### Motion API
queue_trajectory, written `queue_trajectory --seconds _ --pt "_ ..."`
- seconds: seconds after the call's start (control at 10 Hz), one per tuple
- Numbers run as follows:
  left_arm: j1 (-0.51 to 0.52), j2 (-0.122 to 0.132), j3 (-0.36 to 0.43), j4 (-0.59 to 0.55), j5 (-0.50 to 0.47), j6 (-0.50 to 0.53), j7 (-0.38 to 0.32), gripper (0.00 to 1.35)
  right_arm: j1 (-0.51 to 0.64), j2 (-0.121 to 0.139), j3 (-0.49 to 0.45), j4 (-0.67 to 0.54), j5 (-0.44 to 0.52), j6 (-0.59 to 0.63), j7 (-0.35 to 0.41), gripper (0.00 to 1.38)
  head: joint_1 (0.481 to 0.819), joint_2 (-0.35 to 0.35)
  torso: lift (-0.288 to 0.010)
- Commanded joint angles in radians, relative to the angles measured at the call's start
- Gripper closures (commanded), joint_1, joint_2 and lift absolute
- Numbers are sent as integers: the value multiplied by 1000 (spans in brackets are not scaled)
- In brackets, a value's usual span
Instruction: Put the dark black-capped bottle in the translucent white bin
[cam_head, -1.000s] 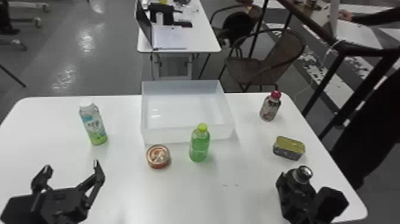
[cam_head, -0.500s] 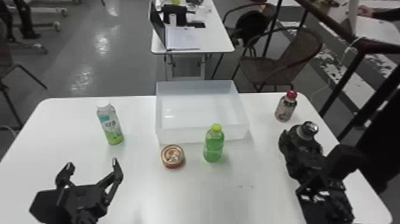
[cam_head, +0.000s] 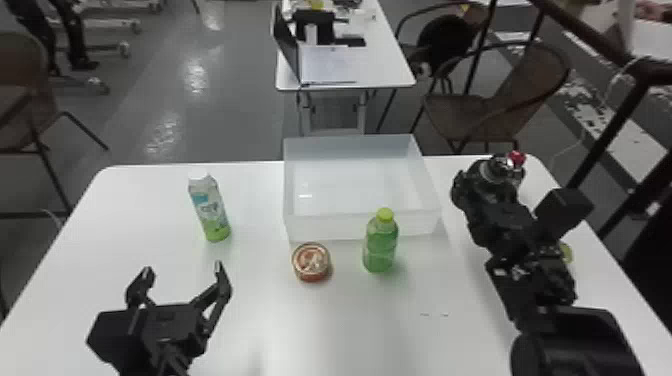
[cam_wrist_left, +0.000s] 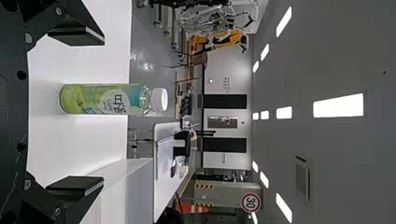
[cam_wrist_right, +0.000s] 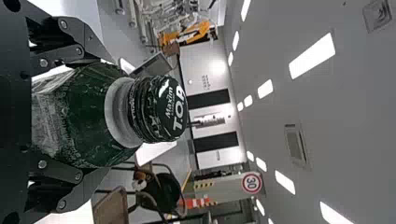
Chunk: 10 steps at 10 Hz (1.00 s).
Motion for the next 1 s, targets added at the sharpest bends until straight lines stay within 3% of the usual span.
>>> queue_trajectory --seconds 0.0,0.2,0.3,0.6,0.9 --pt "-4 0 -2 4 2 -3 0 231 -108 18 15 168 -13 -54 59 777 695 18 -66" --pt "-8 2 -2 9 2 -3 -3 231 -220 35 15 352 -41 -99 184 777 695 41 -66" --pt "-9 2 -3 12 2 -1 -3 231 -283 35 15 449 -55 -113 274 777 695 52 -66" --pt "-32 0 -16 29 14 3 -6 231 -421 24 43 699 -113 -116 406 736 695 70 -66" --pt "-41 -6 -17 36 13 0 -9 231 -458 20 44 786 -116 -116 423 375 695 64 -66"
